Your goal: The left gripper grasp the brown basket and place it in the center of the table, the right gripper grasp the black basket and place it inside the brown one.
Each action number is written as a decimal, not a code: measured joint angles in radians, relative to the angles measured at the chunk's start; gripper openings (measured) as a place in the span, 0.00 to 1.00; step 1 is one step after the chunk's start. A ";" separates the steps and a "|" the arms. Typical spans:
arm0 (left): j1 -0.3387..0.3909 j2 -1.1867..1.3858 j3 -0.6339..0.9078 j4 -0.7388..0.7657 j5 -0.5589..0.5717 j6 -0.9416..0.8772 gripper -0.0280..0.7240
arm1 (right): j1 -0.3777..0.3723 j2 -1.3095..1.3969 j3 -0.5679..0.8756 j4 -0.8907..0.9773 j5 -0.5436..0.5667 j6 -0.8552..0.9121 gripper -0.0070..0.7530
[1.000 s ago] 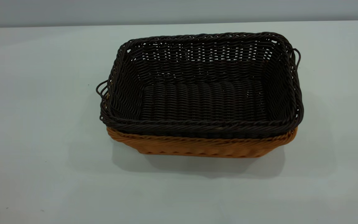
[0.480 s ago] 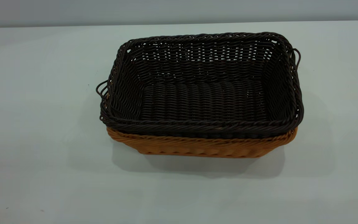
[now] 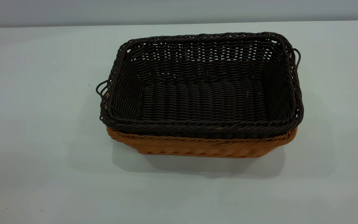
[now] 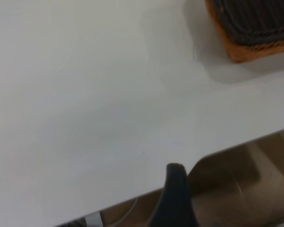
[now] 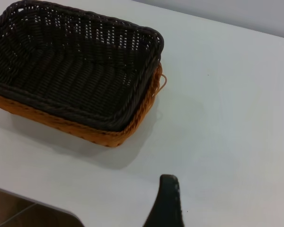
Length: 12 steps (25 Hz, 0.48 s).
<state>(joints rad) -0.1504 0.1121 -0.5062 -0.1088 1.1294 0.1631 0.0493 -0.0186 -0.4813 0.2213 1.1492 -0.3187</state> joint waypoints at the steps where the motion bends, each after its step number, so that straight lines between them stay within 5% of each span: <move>1: 0.000 0.000 0.010 0.007 -0.002 -0.008 0.78 | 0.000 0.000 0.000 0.000 0.000 0.000 0.77; 12: 0.000 0.000 0.017 0.080 -0.022 -0.150 0.78 | 0.000 0.000 0.000 0.002 -0.001 -0.001 0.76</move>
<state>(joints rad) -0.1504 0.1121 -0.4892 -0.0290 1.1075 0.0134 0.0493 -0.0186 -0.4813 0.2238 1.1485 -0.3196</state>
